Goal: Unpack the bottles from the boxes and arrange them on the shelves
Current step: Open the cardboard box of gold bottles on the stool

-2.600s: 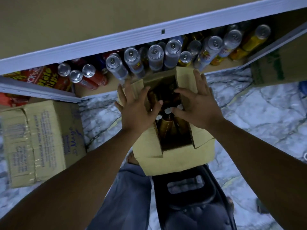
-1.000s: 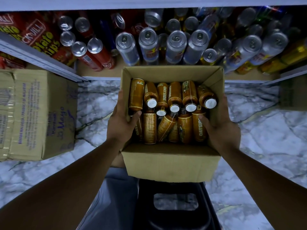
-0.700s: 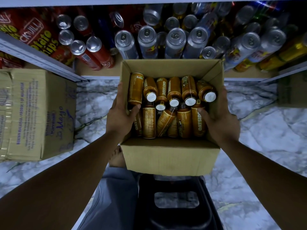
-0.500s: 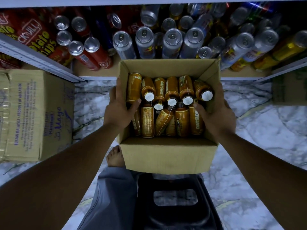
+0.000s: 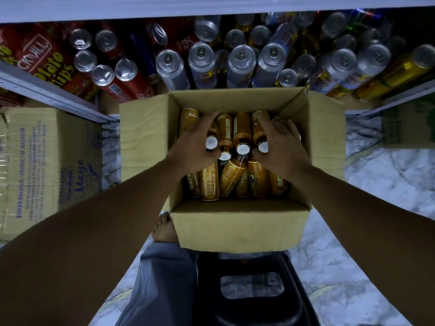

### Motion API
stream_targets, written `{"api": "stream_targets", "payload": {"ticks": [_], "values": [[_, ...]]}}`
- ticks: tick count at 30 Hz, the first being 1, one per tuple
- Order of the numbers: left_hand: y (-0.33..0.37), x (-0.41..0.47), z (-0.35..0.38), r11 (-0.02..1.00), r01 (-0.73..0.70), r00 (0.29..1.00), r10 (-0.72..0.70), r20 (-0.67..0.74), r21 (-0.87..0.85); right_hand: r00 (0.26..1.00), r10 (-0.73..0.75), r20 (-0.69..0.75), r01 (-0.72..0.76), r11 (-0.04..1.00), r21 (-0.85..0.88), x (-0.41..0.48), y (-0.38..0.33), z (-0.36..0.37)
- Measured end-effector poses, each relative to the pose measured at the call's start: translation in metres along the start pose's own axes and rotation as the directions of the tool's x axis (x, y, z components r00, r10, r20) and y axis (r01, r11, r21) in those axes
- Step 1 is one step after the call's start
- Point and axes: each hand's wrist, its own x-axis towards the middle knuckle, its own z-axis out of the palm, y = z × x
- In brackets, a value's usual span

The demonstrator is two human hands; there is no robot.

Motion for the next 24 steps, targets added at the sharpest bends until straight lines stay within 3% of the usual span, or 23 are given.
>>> {"api": "stream_targets", "payload": {"ticks": [5, 11, 15, 24], "values": [[-0.015, 0.003, 0.016, 0.999, 0.015, 1.0, -0.017, 0.025, 0.045, 0.999, -0.05, 0.022, 0.054, 0.953, -0.297, -0.002, 0.0, 0.007], [-0.02, 0.013, 0.024, 0.978, -0.036, 0.995, 0.054, -0.08, 0.204, 0.99, -0.056, -0.126, 0.005, 0.927, -0.375, 0.004, 0.004, 0.022], [-0.019, 0.015, 0.025, 0.977, -0.075, 0.982, 0.107, -0.154, 0.199, 0.976, -0.091, -0.2, 0.02, 0.944, -0.329, 0.004, 0.008, 0.028], [-0.005, 0.014, 0.003, 0.995, -0.024, 0.978, 0.004, -0.209, -0.092, 0.939, -0.046, -0.341, 0.04, 0.999, -0.024, 0.006, 0.009, 0.0]]}}
